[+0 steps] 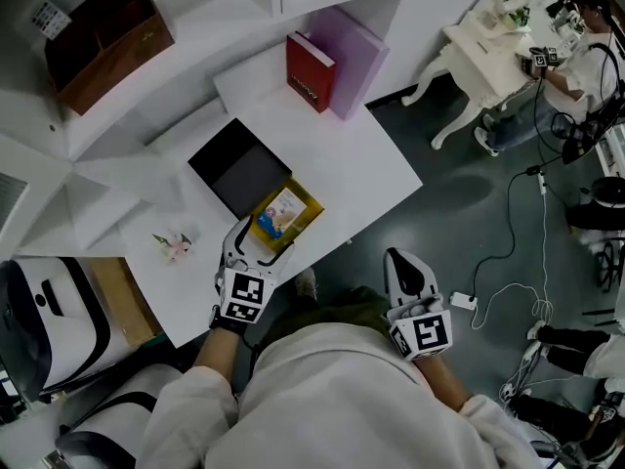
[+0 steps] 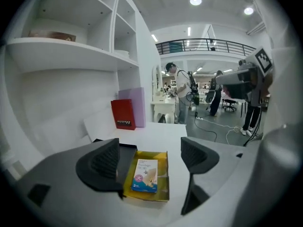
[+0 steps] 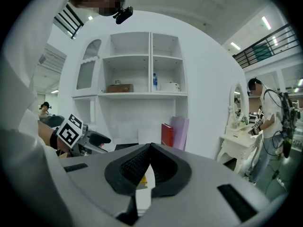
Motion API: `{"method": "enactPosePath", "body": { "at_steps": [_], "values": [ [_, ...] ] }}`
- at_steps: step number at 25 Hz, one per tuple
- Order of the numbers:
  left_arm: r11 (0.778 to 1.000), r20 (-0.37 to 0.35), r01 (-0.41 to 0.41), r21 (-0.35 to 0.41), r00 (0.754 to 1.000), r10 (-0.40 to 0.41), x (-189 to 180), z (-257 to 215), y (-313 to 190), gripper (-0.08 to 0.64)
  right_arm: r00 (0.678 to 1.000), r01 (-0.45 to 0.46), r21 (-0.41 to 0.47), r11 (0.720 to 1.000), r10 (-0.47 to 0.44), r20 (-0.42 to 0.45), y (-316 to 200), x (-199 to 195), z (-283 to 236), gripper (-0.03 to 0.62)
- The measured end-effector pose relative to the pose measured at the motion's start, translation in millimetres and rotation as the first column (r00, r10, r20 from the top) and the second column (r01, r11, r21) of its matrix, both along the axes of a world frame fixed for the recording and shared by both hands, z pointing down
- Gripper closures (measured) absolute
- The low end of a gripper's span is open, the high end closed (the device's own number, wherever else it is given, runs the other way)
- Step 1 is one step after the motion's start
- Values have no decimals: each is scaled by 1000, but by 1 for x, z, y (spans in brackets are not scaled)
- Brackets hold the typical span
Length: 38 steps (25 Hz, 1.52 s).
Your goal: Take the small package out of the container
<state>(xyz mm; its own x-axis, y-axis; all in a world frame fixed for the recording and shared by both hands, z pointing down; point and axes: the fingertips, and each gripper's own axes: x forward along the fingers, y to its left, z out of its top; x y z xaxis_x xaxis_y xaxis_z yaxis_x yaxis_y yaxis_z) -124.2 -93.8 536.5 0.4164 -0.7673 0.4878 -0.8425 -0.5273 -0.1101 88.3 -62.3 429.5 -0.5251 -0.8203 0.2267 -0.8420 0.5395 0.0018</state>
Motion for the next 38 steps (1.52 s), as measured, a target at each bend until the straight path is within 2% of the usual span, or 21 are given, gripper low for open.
{"method": "enactPosePath", "body": {
  "at_steps": [5,10,14,18,27,32,38],
  "values": [
    [997,62,0,-76,998,4,1,34,-25,152,1000,7,-14,1000,-6,12,-32,5,8,568],
    [988,159,-10,-157,987,35,7,74,-42,152,999,40,-18,999,-40,9,-60,15,13,568],
    [970,254,1,-242,965,62,11,116,-47,152,999,39,-20,999,-39,4,-80,33,10,568],
    [947,316,25,-321,945,83,11,156,-57,165,1000,16,-44,999,-16,-4,-93,52,19,568],
    [891,340,71,-448,935,97,6,209,-69,167,999,-30,-94,995,28,-21,-102,83,34,568],
    [872,359,97,-480,929,95,4,222,-72,163,999,-33,-108,994,31,-22,-110,89,37,568],
    [840,372,98,-534,919,129,8,237,-71,147,999,-35,-125,992,33,-23,-117,96,43,568]
  ]
}}
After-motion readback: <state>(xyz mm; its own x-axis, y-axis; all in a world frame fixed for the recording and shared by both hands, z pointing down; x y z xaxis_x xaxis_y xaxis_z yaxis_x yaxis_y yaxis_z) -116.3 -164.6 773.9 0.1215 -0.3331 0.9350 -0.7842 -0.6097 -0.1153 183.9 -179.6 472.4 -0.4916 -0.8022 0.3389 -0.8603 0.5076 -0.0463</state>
